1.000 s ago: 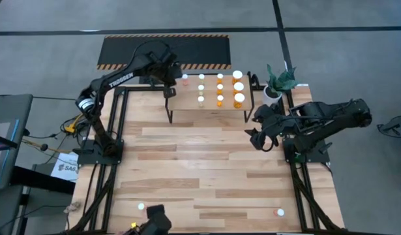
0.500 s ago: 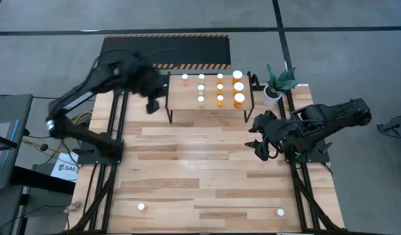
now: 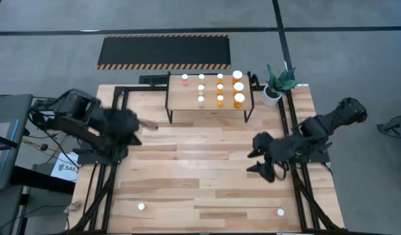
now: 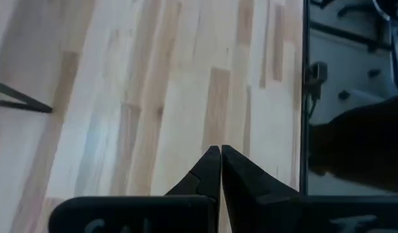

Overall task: Pick and place medicine bottles onto shelf by color
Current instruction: Put the right pink pill bottle on the shelf aligned with the other small pink pill bottle

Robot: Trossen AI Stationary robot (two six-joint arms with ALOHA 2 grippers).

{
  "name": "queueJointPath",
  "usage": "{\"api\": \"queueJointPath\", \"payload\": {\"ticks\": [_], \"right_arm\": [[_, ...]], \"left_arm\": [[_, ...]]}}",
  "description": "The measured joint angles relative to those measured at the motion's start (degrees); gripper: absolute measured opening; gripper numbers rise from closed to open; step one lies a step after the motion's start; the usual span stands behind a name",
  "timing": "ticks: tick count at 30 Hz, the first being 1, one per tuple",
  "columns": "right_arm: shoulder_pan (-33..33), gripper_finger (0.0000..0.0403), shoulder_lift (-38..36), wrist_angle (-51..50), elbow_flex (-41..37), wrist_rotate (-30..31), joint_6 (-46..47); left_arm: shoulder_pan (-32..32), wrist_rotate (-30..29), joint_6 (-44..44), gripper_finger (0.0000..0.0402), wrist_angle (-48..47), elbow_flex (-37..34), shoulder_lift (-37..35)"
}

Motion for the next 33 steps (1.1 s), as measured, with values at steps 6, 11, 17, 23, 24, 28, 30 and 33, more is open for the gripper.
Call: {"api": "queueJointPath", "payload": {"ticks": [6, 11, 17, 23, 24, 28, 30, 33], "right_arm": [[7.74, 0.0302, 4.81, 0.78, -0.04, 3.68, 14.66], [12.28, 0.0302, 9.19, 3.72, -0.02, 0.13, 27.06], [17.58, 0.0302, 14.60, 2.16, 3.90, -13.34, 46.00], [22.03, 0.0302, 18.40, -1.83, 5.78, -19.72, 60.89], [22.77, 0.0302, 19.04, -2.72, 5.79, -19.73, 62.40], [25.55, 0.0302, 21.95, -6.82, 5.79, -19.77, 68.37], [26.72, 0.0302, 23.65, -7.48, 5.79, -19.79, 71.70], [27.94, 0.0302, 26.06, -8.31, 5.79, -19.79, 75.84]], "left_arm": [[-16.11, -3.64, -6.53, 0.0000, 6.00, -5.64, 0.52], [-26.53, -2.66, -6.89, 0.0000, 15.06, -14.48, 0.54], [-32.14, -10.98, -1.24, 0.0000, 28.30, -21.82, 0.52], [-32.61, -20.85, 3.86, 0.0000, 40.61, -27.05, 0.52], [-32.59, -22.75, 4.42, 0.0000, 43.28, -27.91, 0.52], [-32.52, -27.84, 7.89, 0.0000, 54.62, -31.17, 0.52], [-32.35, -29.09, 9.70, 0.0000, 59.99, -32.60, 0.52], [-31.72, -29.40, 12.03, 0.0000, 64.93, -33.67, 0.49]]}}
